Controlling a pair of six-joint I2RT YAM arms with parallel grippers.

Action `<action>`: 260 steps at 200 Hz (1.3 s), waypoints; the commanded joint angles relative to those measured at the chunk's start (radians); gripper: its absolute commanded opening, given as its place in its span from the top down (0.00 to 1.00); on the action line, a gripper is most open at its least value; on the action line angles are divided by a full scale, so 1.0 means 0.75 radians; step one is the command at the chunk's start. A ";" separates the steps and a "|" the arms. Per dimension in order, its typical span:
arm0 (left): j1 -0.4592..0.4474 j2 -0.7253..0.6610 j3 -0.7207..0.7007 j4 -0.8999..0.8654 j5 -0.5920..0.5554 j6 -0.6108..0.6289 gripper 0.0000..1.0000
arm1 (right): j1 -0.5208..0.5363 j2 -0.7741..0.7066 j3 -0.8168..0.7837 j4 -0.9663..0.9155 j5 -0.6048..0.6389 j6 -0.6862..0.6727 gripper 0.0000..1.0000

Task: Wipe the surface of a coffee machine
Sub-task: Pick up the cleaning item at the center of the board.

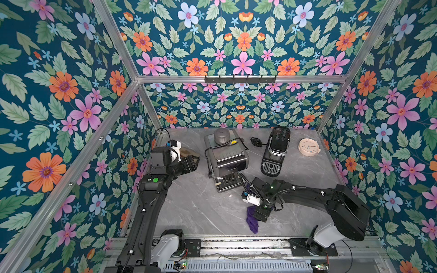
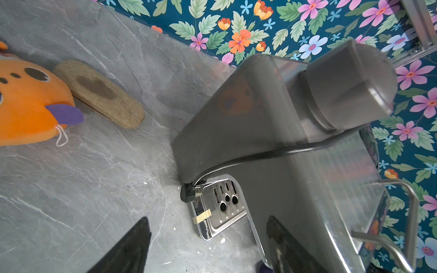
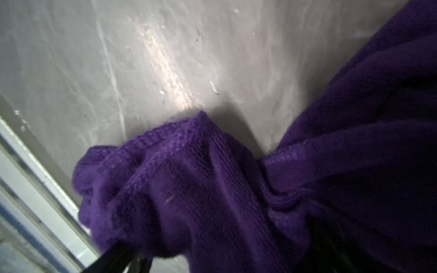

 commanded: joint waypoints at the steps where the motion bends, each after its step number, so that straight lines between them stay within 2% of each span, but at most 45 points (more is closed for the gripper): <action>1: 0.000 -0.005 -0.002 0.026 -0.006 -0.005 0.22 | 0.002 0.037 0.008 0.044 -0.029 0.002 0.24; 26: 0.000 -0.002 -0.004 0.034 -0.015 -0.008 0.22 | 0.002 0.008 0.015 0.055 -0.035 0.019 0.40; 45: 0.000 0.006 -0.006 0.048 -0.013 -0.010 0.23 | 0.002 -0.021 0.014 0.063 -0.034 0.039 0.43; 53: 0.000 0.009 -0.004 0.053 -0.012 -0.012 0.23 | 0.002 -0.028 0.016 0.063 -0.029 0.050 0.39; 72: 0.000 0.023 0.004 0.053 -0.008 -0.013 0.23 | 0.002 -0.042 0.041 0.035 0.015 0.099 0.15; 91: 0.000 0.027 0.009 0.051 -0.007 -0.008 0.23 | 0.002 -0.087 0.058 0.012 0.017 0.141 0.01; 132: 0.000 0.025 0.005 0.046 -0.022 0.001 0.23 | -0.005 -0.155 0.011 0.059 0.085 0.188 0.01; 174: -0.001 0.040 -0.003 0.055 -0.014 -0.014 0.23 | -0.040 0.031 0.056 0.036 0.109 0.161 0.01; 179: 0.000 0.040 -0.001 0.055 -0.015 -0.014 0.23 | -0.042 0.057 0.068 0.024 0.101 0.156 0.04; 195: 0.000 0.040 -0.003 0.055 -0.018 -0.014 0.23 | -0.045 0.134 0.101 -0.002 0.070 0.145 0.26; 218: 0.000 0.038 0.001 0.055 -0.019 -0.012 0.23 | -0.046 0.104 0.112 -0.006 -0.012 0.142 0.46; 245: 0.000 0.039 0.009 0.063 -0.028 -0.002 0.24 | -0.045 -0.055 0.108 -0.049 -0.054 0.184 0.60; 260: 0.000 0.041 0.019 0.070 -0.038 -0.001 0.25 | -0.045 -0.123 0.155 -0.150 -0.053 0.216 0.68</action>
